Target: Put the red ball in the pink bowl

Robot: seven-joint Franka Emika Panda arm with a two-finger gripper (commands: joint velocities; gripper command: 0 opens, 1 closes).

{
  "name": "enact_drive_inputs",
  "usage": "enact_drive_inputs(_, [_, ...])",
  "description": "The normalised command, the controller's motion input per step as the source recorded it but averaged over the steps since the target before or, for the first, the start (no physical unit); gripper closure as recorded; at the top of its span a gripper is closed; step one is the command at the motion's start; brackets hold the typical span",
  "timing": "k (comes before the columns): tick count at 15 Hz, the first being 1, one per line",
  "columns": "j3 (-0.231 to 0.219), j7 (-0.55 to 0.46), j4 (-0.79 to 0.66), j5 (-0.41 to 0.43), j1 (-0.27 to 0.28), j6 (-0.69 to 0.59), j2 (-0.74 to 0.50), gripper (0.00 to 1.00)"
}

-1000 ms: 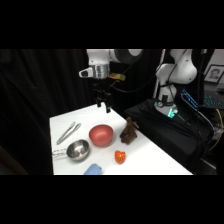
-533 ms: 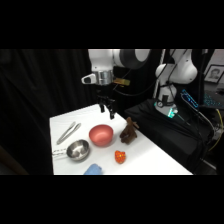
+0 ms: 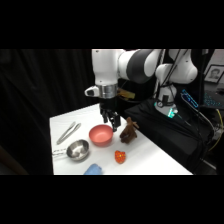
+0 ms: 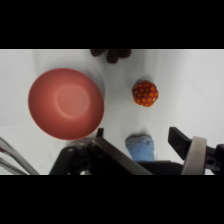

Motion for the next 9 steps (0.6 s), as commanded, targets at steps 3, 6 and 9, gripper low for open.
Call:
enact_drive_inputs(3, [0.031, 0.31, -0.04, -0.131, 0.092, 0.32, 0.15, 0.0])
enact_drive_inputs(6, [0.014, 0.31, -0.05, -0.173, 0.106, 0.32, 0.16, 0.0])
enact_drive_inputs(9, [-0.002, 0.23, -0.03, -0.139, 0.093, 0.34, 0.18, 0.0])
